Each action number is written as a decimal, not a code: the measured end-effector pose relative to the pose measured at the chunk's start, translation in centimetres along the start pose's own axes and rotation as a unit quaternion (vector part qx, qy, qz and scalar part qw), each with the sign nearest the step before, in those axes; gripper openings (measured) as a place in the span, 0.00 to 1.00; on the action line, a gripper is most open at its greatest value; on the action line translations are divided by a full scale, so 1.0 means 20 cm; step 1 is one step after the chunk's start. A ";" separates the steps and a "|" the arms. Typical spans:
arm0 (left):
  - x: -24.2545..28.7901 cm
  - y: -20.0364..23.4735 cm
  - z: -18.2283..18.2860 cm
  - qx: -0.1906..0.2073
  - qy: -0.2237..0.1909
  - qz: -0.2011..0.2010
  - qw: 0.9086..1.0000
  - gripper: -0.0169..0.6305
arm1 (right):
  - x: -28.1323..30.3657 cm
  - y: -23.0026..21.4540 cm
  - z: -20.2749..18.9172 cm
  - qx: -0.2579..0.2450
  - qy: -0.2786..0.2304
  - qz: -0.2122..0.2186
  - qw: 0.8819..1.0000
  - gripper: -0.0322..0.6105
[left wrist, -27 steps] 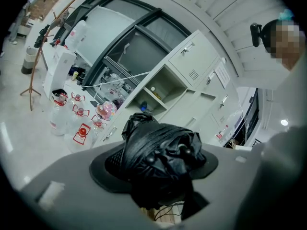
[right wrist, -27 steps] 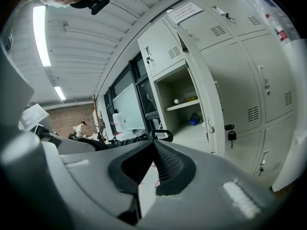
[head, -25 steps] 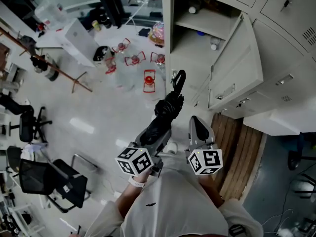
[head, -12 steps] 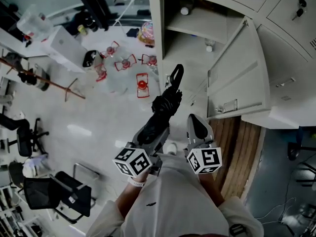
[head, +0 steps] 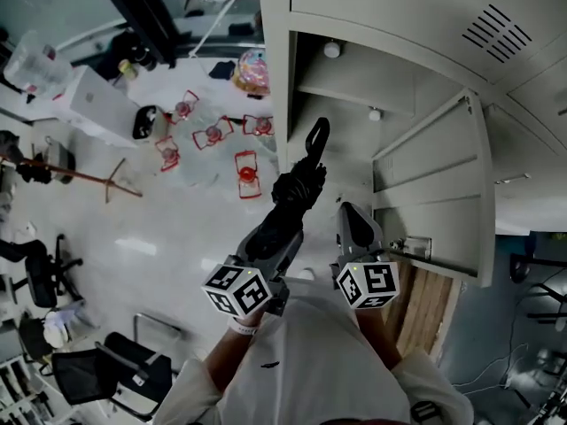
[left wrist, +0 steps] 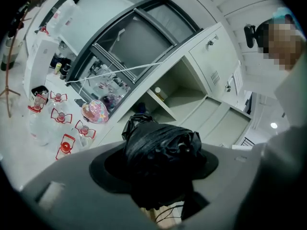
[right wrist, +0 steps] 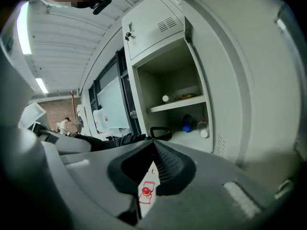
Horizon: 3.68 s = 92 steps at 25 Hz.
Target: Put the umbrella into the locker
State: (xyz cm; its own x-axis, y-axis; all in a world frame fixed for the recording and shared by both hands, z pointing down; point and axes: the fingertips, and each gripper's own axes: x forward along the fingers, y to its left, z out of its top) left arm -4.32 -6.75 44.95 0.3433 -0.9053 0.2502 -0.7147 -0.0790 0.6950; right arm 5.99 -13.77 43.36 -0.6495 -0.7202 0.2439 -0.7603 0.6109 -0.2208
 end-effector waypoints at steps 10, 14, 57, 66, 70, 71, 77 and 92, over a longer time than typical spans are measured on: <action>0.26 0.12 0.26 0.018 0.015 -0.018 1.000 0.51 | 0.29 -0.08 0.14 0.006 -0.003 -0.038 0.999 0.05; 0.32 0.16 0.30 0.026 0.025 -0.022 0.999 0.51 | 0.38 -0.08 0.17 0.005 -0.007 -0.048 0.999 0.05; 0.76 0.24 0.23 0.092 0.086 -0.035 0.991 0.51 | 0.31 -0.26 0.18 0.048 -0.062 -0.187 0.979 0.05; 0.89 0.23 0.21 0.108 0.074 -0.027 0.991 0.51 | 0.30 -0.30 0.17 0.057 -0.058 -0.192 0.978 0.05; 0.95 0.23 0.21 0.111 0.070 -0.025 0.991 0.51 | 0.31 -0.32 0.17 0.060 -0.059 -0.191 0.978 0.05; 0.96 0.23 0.22 0.111 0.069 -0.024 0.991 0.51 | 0.32 -0.33 0.16 0.061 -0.059 -0.193 0.978 0.05; 1.06 0.24 0.21 0.118 0.067 -0.017 0.991 0.51 | 0.33 -0.38 0.14 0.067 -0.057 -0.206 0.975 0.05; 1.35 0.26 0.23 0.163 0.063 0.011 0.985 0.52 | 0.35 -0.40 0.12 0.070 -0.045 -0.209 0.974 0.05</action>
State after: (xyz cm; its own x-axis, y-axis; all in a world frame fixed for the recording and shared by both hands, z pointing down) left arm -1.60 -33.41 52.31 0.3844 -0.8506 0.3588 -0.8729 -0.2085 0.4410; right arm 7.63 -24.45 44.50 -0.2748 -0.9265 0.2572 -0.9455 0.2118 -0.2474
